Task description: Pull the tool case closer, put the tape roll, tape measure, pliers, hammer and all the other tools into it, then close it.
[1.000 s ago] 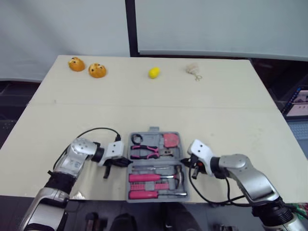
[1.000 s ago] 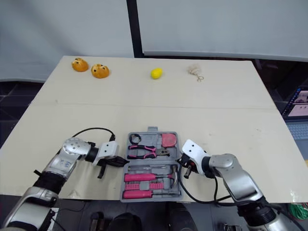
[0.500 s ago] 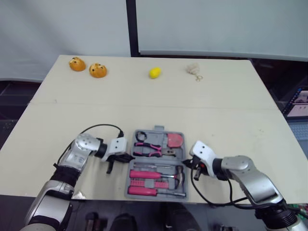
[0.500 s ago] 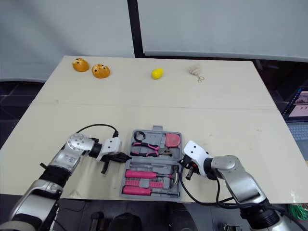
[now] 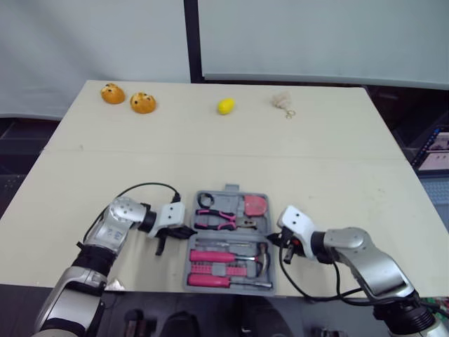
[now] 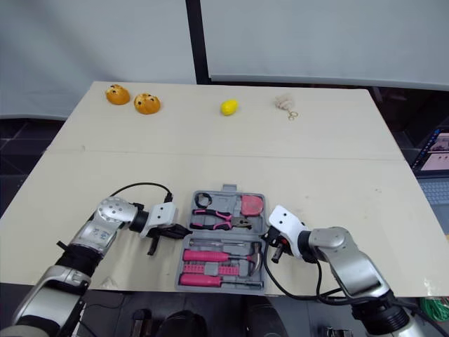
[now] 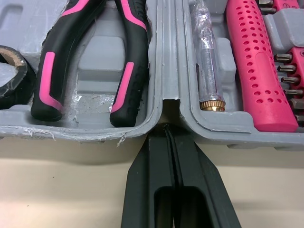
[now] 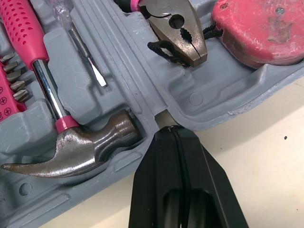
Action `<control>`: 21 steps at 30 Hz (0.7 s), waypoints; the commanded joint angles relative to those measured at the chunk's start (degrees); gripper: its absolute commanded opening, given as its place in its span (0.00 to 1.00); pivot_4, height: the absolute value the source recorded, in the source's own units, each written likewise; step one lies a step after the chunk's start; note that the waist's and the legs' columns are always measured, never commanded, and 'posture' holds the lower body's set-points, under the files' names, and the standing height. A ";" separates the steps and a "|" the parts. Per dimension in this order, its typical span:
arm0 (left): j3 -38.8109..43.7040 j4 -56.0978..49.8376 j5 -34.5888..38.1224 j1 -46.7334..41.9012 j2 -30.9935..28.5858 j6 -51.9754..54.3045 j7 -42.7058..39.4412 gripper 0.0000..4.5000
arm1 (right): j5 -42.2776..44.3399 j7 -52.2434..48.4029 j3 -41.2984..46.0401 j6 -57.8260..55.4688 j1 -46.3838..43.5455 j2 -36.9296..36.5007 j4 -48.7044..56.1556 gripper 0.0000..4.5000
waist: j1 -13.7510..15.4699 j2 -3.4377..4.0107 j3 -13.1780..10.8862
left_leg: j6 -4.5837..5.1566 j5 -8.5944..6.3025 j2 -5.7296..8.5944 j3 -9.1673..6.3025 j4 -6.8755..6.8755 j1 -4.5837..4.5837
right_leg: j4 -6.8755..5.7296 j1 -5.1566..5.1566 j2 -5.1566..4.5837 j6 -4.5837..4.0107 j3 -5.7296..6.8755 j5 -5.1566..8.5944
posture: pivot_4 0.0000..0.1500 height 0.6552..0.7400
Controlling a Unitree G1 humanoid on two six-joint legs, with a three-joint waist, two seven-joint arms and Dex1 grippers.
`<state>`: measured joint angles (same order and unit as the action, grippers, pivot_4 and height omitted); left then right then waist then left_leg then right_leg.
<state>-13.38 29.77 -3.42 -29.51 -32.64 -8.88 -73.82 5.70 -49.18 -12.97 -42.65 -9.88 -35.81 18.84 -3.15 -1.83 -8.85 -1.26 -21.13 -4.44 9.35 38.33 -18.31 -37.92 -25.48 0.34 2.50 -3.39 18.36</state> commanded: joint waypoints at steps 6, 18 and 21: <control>0.43 -0.73 0.37 -0.08 -1.66 -0.70 0.93 0.01 | 0.31 0.23 1.90 0.29 -0.23 -3.52 3.36 0.00 | 0.04 0.00 0.00 | 0.00 0.00 0.00 0.00 0.01 0.00 | 0.00 0.00 0.00 0.00 0.00 0.00 | 1.00 1.00; 5.78 -23.75 21.69 7.94 -9.98 10.13 -13.56 0.00 | 15.68 1.80 21.82 -14.30 2.91 -4.41 10.41 0.19 | -0.26 0.01 0.01 | -0.03 0.00 -0.06 0.01 -0.06 0.03 | 0.01 0.02 0.00 -0.01 -0.02 0.01 | 1.00 1.00; 4.67 -27.80 23.52 11.49 -8.70 12.81 -12.74 0.00 | 21.95 5.14 28.21 -23.58 0.08 2.53 8.02 0.52 | -0.30 0.02 0.01 | -0.07 0.02 -0.10 -0.01 -0.04 0.07 | -0.07 0.04 0.04 -0.03 -0.05 0.01 | 1.00 1.00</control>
<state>-8.38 4.29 18.23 -18.62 -41.51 2.74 -85.86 24.05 -46.41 11.54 -62.04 -8.76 -34.52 26.90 -3.45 -1.81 -8.84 -1.35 -21.10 -4.53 9.32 38.28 -18.24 -38.00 -25.44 0.39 2.46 -3.44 18.37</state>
